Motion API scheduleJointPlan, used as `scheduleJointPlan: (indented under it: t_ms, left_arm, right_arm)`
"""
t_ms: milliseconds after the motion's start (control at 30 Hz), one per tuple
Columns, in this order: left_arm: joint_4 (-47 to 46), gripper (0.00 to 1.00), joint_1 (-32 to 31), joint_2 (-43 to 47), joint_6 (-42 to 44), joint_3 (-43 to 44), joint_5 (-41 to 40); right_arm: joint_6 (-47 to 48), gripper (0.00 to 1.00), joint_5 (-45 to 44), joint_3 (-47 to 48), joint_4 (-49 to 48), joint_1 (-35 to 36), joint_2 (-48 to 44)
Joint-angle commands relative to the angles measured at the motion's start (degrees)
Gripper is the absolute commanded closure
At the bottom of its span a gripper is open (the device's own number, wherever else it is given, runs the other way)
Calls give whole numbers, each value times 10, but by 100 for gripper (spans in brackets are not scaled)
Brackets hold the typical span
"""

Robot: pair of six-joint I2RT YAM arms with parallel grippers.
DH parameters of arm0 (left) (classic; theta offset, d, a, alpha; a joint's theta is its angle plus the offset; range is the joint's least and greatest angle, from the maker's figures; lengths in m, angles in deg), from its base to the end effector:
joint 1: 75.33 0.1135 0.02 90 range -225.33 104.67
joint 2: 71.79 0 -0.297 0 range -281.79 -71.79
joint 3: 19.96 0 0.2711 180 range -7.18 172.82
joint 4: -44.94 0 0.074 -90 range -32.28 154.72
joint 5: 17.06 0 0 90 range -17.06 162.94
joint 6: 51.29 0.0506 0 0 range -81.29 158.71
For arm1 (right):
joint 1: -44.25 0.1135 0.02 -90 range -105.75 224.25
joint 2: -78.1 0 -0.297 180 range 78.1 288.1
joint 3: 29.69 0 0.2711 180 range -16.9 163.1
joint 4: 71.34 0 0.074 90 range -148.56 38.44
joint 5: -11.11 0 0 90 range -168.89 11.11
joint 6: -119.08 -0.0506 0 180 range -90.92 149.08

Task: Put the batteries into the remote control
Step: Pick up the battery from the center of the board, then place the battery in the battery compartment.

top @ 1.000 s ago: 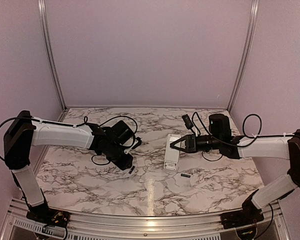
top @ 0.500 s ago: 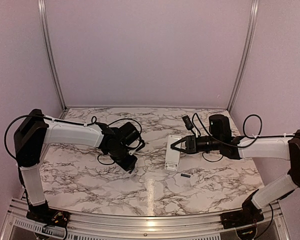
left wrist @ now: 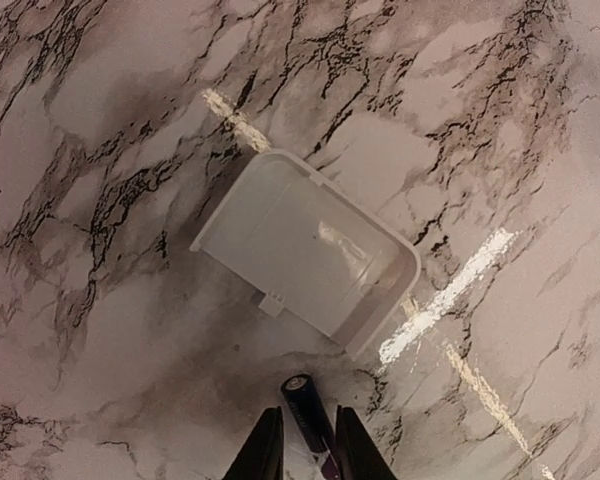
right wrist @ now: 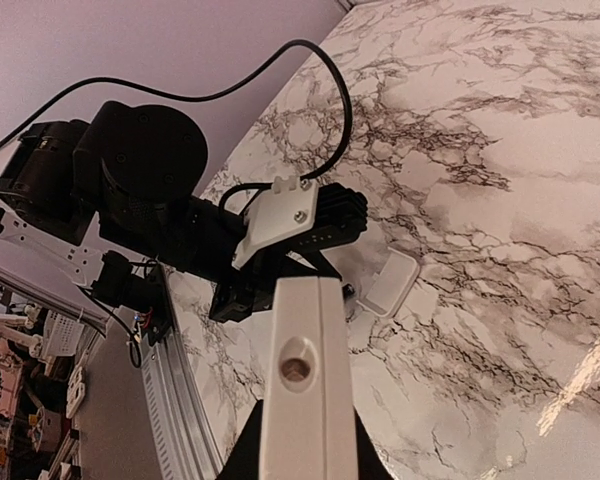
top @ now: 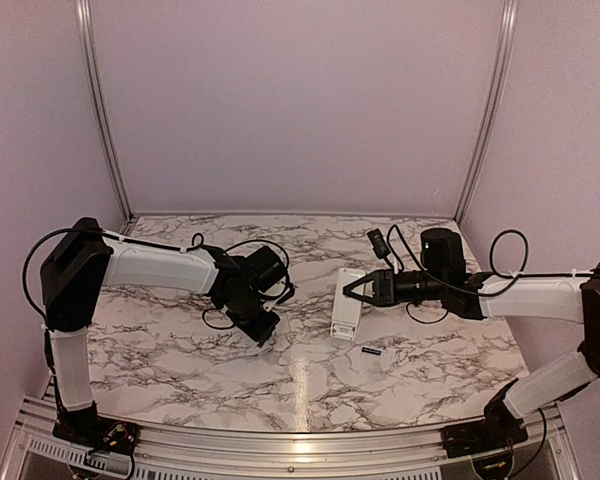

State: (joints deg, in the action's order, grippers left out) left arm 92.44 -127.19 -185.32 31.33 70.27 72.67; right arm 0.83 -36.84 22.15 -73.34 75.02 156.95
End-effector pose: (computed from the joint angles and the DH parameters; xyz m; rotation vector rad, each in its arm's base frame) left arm 0.2648 -0.3369 0.1609 1.0734 2.6281 -0.2315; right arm 0.2449 0.1853 0.2346 -0.5610 2.0913 1.3633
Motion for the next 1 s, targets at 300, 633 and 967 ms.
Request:
scheduleJointPlan:
  t_ms: [300, 633, 967]
  left_arm:
    - [40, 93, -2, -27, 19, 7, 0]
    - [-96, 100, -2, 169, 65, -97, 69]
    - [-296, 100, -38, 376, 152, -238, 138]
  right_arm:
    - [-22, 100, 18, -7, -36, -8, 25]
    - [-146, 100, 20, -13, -193, 27, 80]
    - [-177, 100, 20, 32, -232, 93, 148]
